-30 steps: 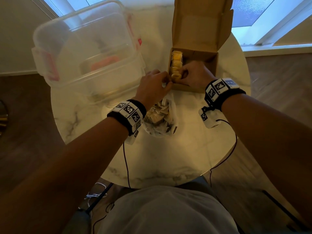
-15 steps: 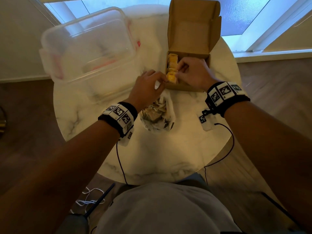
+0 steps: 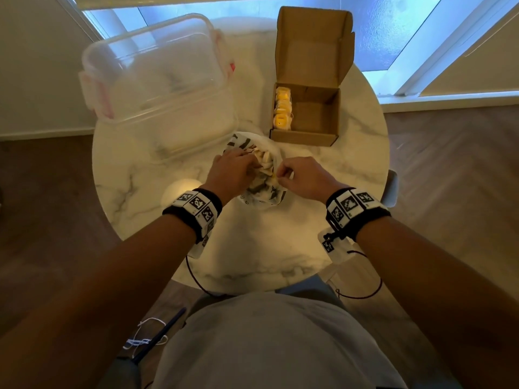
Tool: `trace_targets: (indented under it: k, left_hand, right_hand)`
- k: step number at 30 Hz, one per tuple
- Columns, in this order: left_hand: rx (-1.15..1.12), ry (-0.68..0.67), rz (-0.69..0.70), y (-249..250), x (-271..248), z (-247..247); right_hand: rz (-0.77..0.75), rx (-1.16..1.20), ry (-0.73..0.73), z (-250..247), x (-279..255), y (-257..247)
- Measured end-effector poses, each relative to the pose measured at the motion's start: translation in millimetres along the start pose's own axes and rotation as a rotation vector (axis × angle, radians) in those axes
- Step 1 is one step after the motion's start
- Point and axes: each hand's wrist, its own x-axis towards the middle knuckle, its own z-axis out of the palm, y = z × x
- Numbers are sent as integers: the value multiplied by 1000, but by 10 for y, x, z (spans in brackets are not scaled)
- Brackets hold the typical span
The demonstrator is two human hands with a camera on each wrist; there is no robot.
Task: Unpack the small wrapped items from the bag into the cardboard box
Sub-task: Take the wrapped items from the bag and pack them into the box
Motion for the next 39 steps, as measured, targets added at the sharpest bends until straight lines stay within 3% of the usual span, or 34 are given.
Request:
trace_targets:
  k: [6, 12, 18, 21, 30, 35, 39]
  left_hand:
    - [-80, 103, 41, 3, -43, -83]
    - [-315, 61, 78, 6, -161, -170]
    - [-497, 44, 12, 47, -260, -274]
    - [-559, 25, -9, 57, -281, -302]
    - [-529, 43, 31, 4, -292, -269]
    - [-526, 13, 143, -3, -292, -271]
    - [-484, 34, 138, -36, -287, -273]
  right_hand:
    - [-18, -21, 36, 11, -28, -33]
    - [-38, -21, 138, 61, 26, -191]
    - [-78, 72, 127, 97, 85, -235]
    - [-69, 125, 53, 35, 70, -268]
    - [-88, 164, 97, -6, 72, -141]
    - [-190, -22, 12, 20, 108, -114]
    - [-158, 39, 95, -16, 94, -120]
